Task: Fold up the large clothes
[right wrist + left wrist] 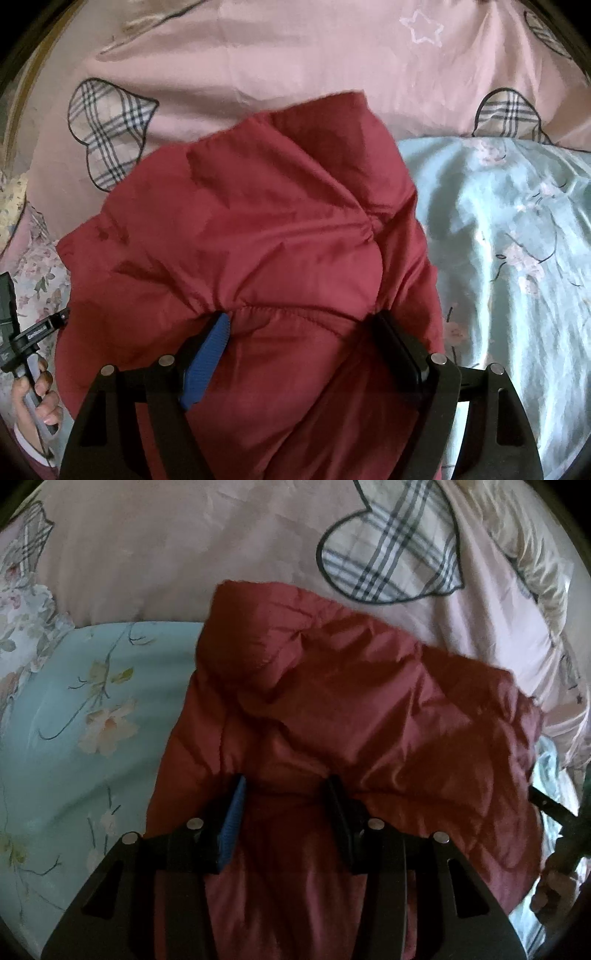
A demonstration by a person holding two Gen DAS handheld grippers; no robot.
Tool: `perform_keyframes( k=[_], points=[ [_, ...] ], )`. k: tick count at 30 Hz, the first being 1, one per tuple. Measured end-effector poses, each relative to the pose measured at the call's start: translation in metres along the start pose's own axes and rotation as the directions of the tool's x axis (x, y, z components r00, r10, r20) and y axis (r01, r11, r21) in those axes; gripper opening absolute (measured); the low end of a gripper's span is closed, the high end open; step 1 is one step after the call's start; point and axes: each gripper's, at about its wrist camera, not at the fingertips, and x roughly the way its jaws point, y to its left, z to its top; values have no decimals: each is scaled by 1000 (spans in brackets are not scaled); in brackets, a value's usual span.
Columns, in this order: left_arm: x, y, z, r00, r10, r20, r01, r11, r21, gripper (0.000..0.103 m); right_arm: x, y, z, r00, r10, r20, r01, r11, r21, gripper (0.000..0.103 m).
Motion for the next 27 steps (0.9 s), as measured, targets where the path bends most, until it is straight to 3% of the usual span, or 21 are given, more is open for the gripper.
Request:
perform_keyframes(
  k=[6,13,23,27],
  points=[
    [-32,16,-9,999,-38,29,39,998,-50,47,-33,-8,-3,999,39,35,-39,999,13,82],
    [-46,48,-12,997,-46,56,52,991,-123,68,-60,-35,-11,998,56,41,-58,997,55,82],
    [-33,88,-25,995,-100,18,101,965,-242,72,-51,-69,-22,998,69,-6,-67,984,166,83],
    [-26,95,-29,986,-166,15,164,950,-267,73,-49,-80,-29,995,102,-11,-97,973,208,83]
  ],
)
